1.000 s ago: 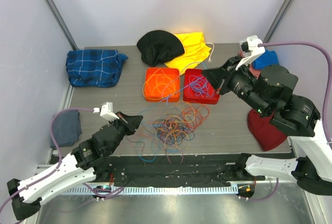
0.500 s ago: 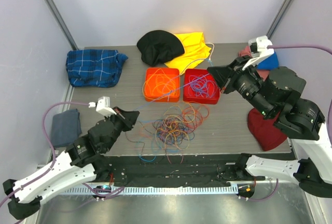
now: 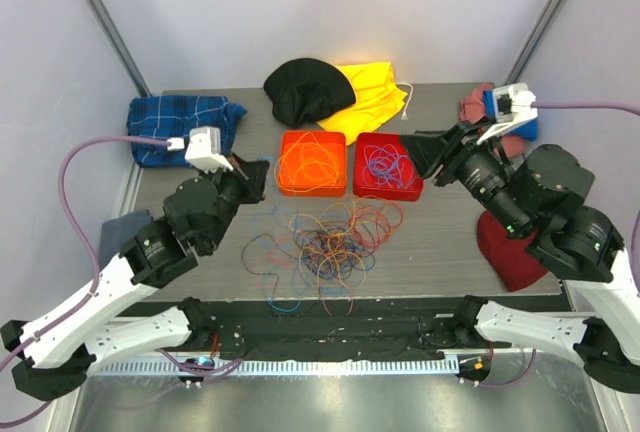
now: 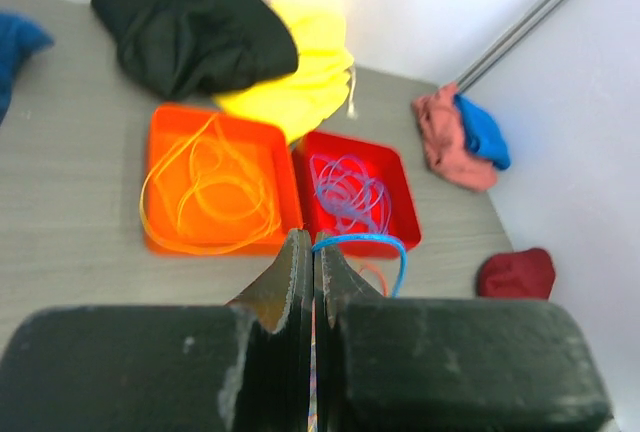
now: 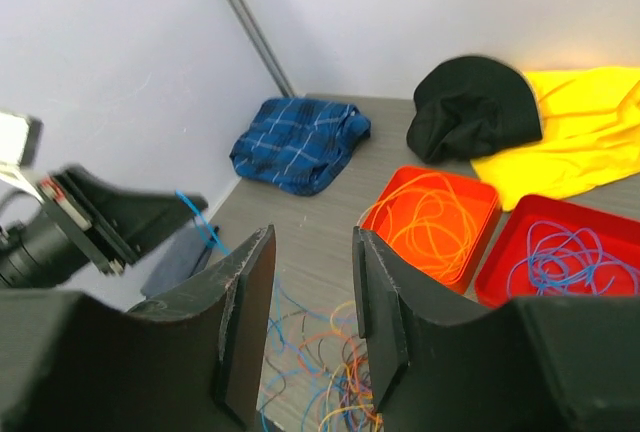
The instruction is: Untangle the cables
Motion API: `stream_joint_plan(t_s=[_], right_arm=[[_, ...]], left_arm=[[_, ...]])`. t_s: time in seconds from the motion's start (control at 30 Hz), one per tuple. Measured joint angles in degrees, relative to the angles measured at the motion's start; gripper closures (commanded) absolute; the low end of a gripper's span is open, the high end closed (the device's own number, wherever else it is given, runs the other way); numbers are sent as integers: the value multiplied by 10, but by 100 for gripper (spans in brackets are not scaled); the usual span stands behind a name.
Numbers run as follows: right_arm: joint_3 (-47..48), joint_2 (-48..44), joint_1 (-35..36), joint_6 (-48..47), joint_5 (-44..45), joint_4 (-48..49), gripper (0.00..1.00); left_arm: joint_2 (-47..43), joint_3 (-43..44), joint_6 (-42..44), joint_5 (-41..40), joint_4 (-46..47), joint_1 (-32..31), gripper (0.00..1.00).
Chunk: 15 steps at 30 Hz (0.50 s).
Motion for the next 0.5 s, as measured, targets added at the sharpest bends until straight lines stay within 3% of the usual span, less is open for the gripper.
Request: stream_joint_plan(t_s=[0.5], right_arm=[[-144, 48, 0, 48, -147, 72, 56]], left_arm=[[154, 229, 91, 62, 24, 0, 100]])
